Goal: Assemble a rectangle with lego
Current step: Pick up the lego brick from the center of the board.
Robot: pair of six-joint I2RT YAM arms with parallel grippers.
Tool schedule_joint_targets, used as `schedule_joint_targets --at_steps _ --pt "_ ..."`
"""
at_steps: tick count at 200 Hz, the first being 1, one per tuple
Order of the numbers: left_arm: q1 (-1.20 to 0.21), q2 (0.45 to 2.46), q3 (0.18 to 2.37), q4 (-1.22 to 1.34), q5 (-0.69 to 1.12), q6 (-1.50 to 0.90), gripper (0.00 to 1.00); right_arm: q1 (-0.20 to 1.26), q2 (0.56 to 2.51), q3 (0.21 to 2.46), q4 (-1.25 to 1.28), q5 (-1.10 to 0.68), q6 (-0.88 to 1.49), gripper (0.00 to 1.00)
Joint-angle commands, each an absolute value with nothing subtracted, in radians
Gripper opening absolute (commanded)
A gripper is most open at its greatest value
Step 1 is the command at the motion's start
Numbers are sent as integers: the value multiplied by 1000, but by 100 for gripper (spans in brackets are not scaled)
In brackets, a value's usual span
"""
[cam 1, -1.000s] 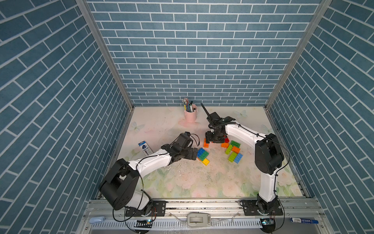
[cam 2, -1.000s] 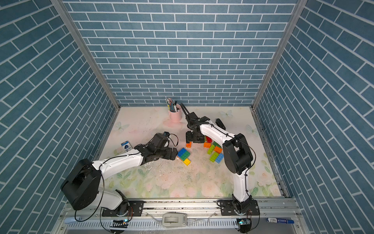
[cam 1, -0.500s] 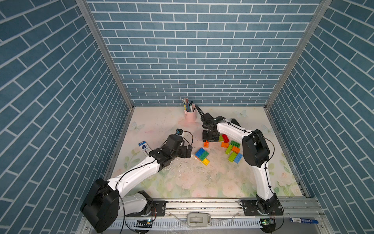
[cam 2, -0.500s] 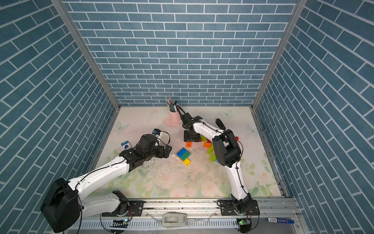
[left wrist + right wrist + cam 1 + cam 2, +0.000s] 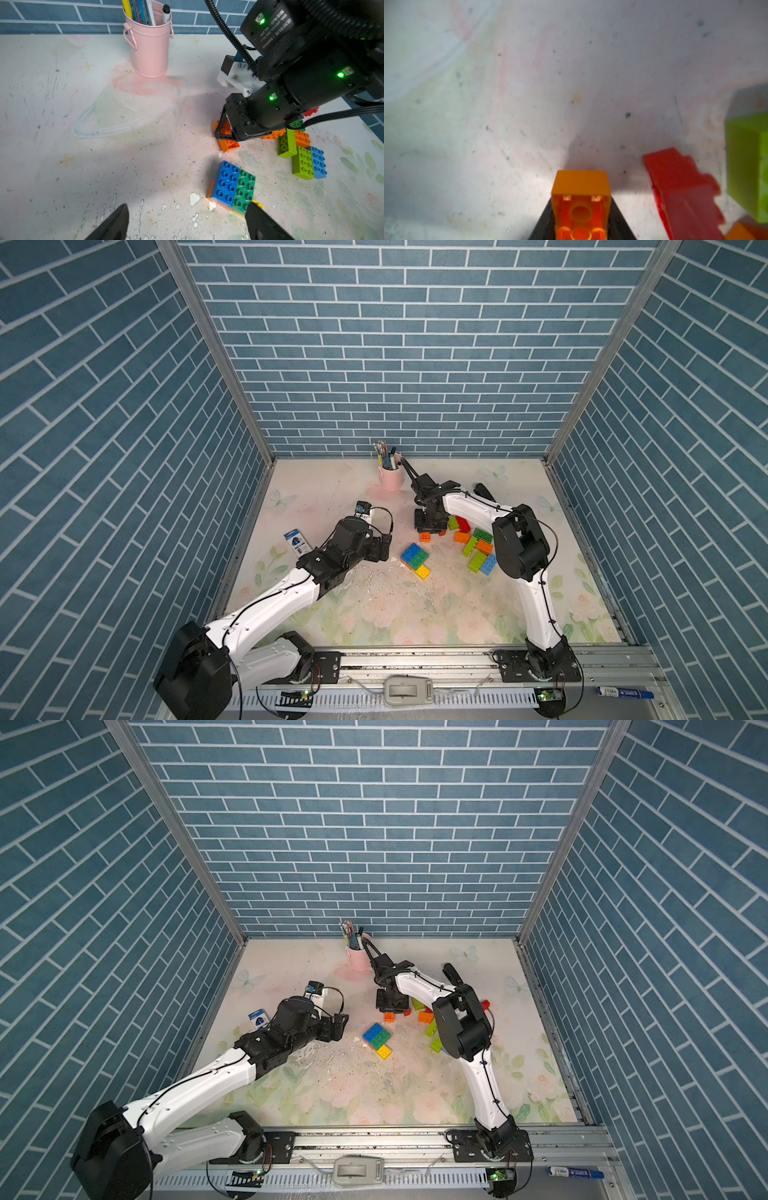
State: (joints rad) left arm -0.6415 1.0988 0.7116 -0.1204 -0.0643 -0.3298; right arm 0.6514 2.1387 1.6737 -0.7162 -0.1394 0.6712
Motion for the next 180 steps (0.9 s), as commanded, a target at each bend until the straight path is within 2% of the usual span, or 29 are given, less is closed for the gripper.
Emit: schedule_joint_targets --at_steps 1,19,44,63,93,124,180 --pt "-638 1074 701 -35 -24 -237 87 597 1935 1580 -528 -417 715 21" --pt "-642 1078 663 69 86 -177 85 563 1833 1468 -412 -677 754 21" --pt "-672 1116 667 201 223 -97 88 532 1695 1349 -398 -835 756 21" --pt "-699 1177 717 255 261 -116 90 499 1615 1306 -468 -787 757 21" --pt "-734 1339 843 234 332 -389 81 492 1542 1206 -299 -784 887 21" --pt "-837 1368 830 284 200 -476 80 495 1486 1085 -111 -690 1080 20" --pt "-841 1411 867 227 104 -511 59 536 1444 1004 -26 -644 1183 19"
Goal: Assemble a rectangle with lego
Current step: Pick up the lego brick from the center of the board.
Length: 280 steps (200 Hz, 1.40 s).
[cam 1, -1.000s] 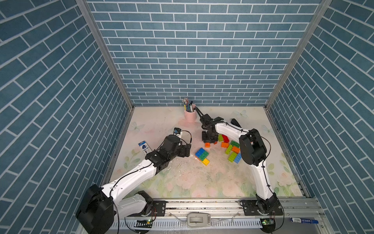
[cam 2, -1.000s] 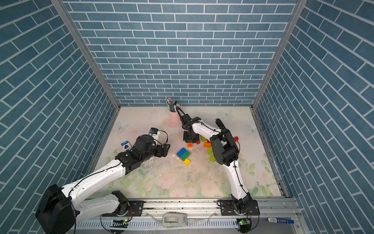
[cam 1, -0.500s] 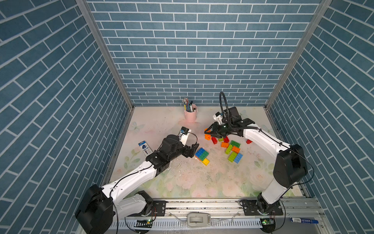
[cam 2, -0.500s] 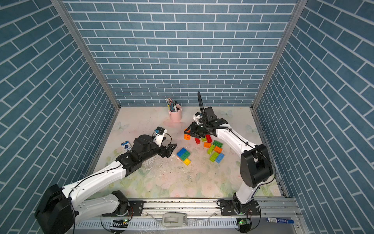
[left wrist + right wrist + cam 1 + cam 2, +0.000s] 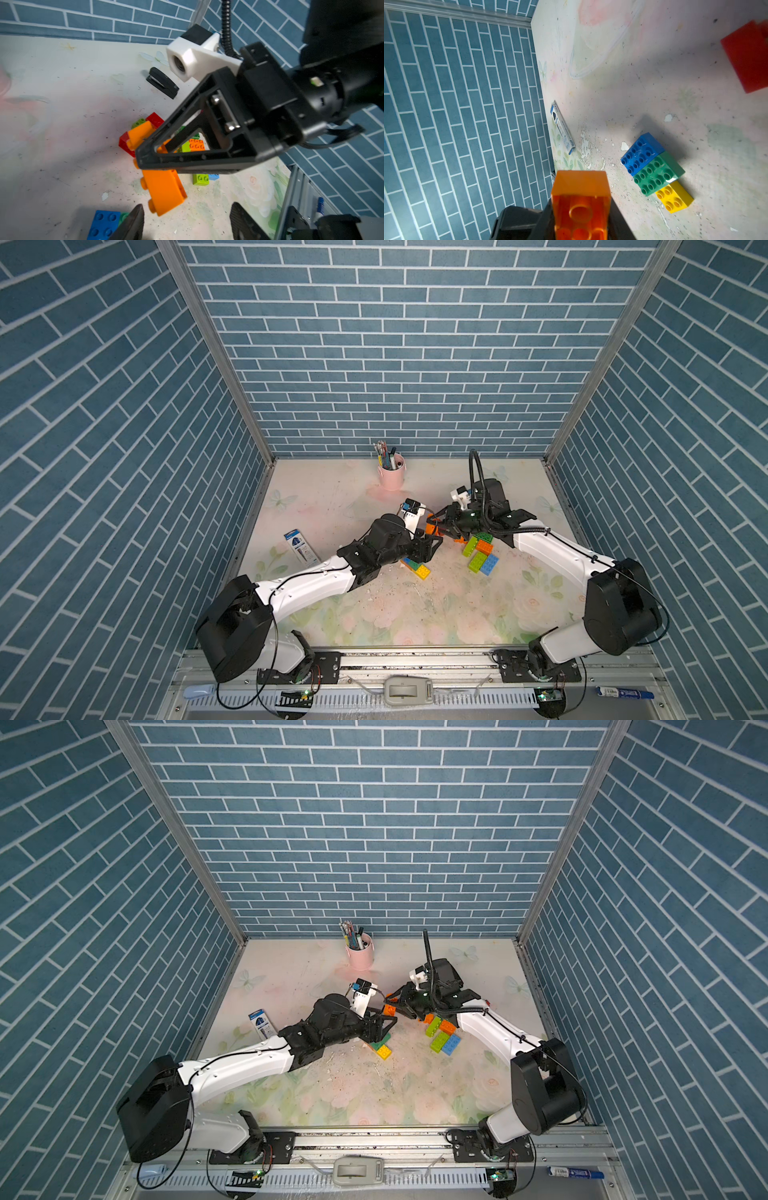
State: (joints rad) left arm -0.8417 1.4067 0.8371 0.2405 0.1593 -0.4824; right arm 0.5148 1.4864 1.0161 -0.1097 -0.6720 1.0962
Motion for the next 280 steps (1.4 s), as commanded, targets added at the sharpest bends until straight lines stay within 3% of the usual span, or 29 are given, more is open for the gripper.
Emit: schedule_joint_targets --at_steps 1,53,109,120,143,185,219,280 --pt "-841 1412 867 226 104 -511 58 537 1444 1004 -26 -644 1185 19" --pt "-841 1435 882 229 128 -513 34 569 1450 986 16 -643 1215 19" --pt "-824 1417 873 232 86 -498 20 585 1442 981 28 -646 1220 23" --pt "-821 1420 879 229 96 -479 19 584 1437 981 27 -648 1220 27" --pt "-821 1411 890 192 93 -378 14 553 1412 985 -12 -656 1222 48" --pt "-847 1324 814 153 -6 35 7 405 1326 1008 -246 -814 1135 60" --pt "-879 1284 775 184 75 283 2 400 1332 1042 -379 -950 1017 65" --pt "-879 1297 814 152 226 283 0 453 1371 1086 -437 -970 911 64"
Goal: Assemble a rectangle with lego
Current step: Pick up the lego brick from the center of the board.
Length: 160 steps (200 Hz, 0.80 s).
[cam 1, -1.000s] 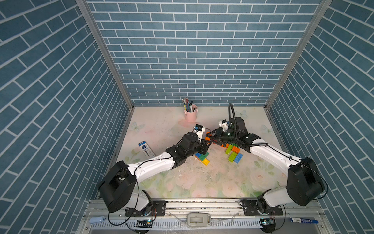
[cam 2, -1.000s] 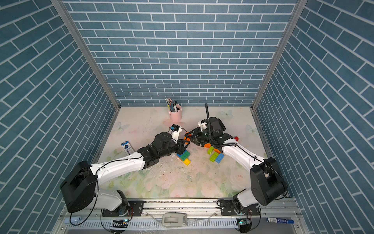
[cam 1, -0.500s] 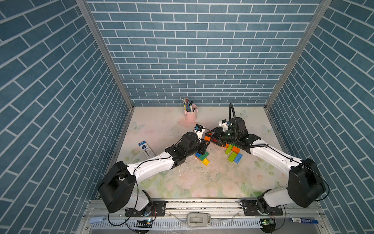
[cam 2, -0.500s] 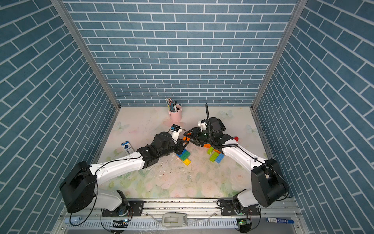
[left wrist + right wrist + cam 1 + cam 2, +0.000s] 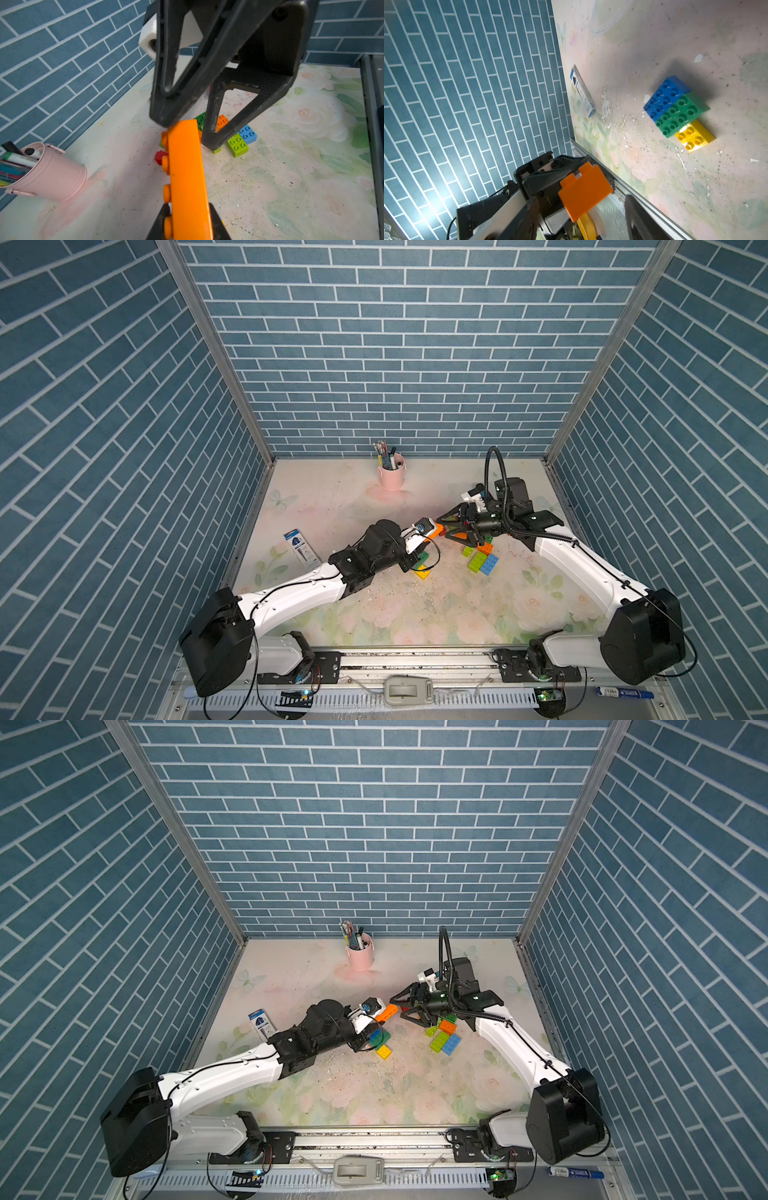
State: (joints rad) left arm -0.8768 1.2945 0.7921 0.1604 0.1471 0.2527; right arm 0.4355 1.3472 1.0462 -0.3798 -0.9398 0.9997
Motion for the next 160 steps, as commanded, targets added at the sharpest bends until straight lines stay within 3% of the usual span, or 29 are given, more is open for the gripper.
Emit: schedule_joint_targets --at_steps 1,108,160 --pt "-879 1297 814 152 226 284 0 453 1372 1087 -439 -969 909 64" --pt "-881 1282 825 107 189 316 1 463 1416 1054 -343 -942 985 30" --pt "-878 1270 806 107 117 282 46 450 1364 973 -222 -879 1048 24"
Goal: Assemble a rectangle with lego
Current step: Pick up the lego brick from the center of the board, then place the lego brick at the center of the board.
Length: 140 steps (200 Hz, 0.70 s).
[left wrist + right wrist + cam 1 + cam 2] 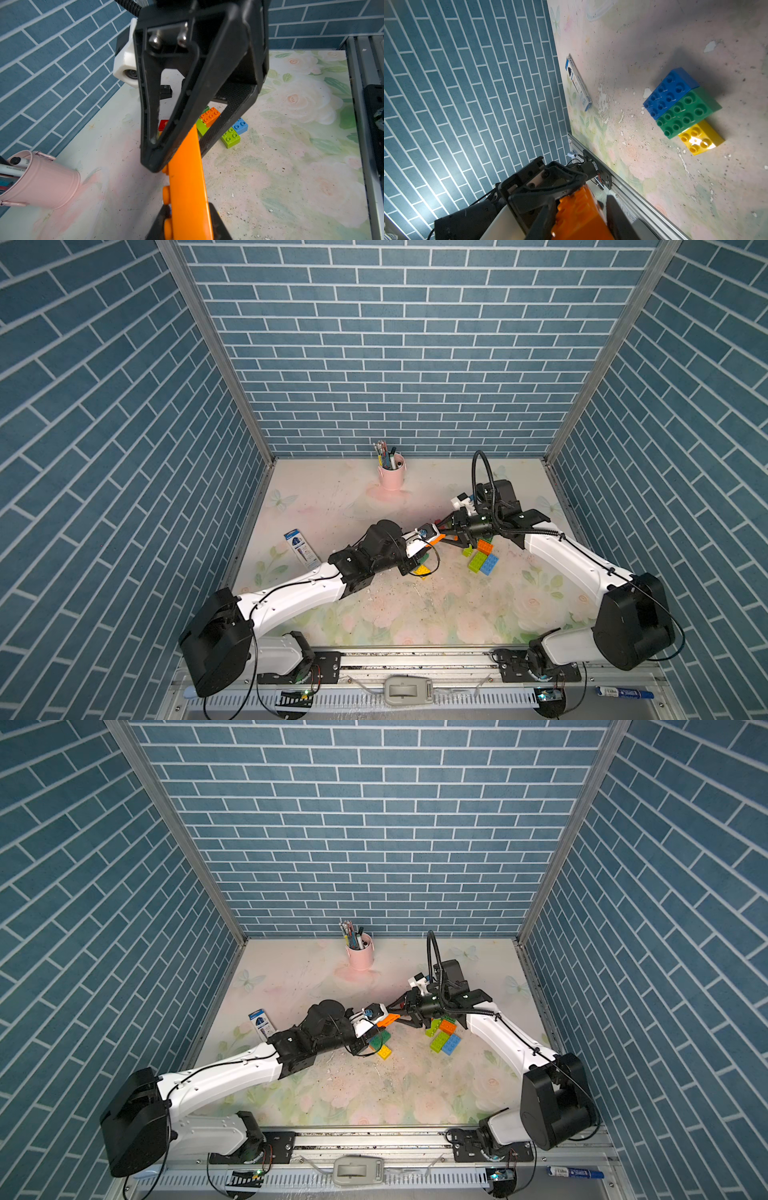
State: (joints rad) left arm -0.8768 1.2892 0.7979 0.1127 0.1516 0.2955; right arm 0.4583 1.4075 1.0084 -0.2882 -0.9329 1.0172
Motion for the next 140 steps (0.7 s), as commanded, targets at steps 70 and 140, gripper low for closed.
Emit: schedule_joint_targets --at_steps 70,140 --pt "-851 1141 710 94 54 208 65 380 1255 802 -368 -534 801 23" --pt "-811 1042 598 177 -18 49 65 609 1335 668 -183 -50 630 23"
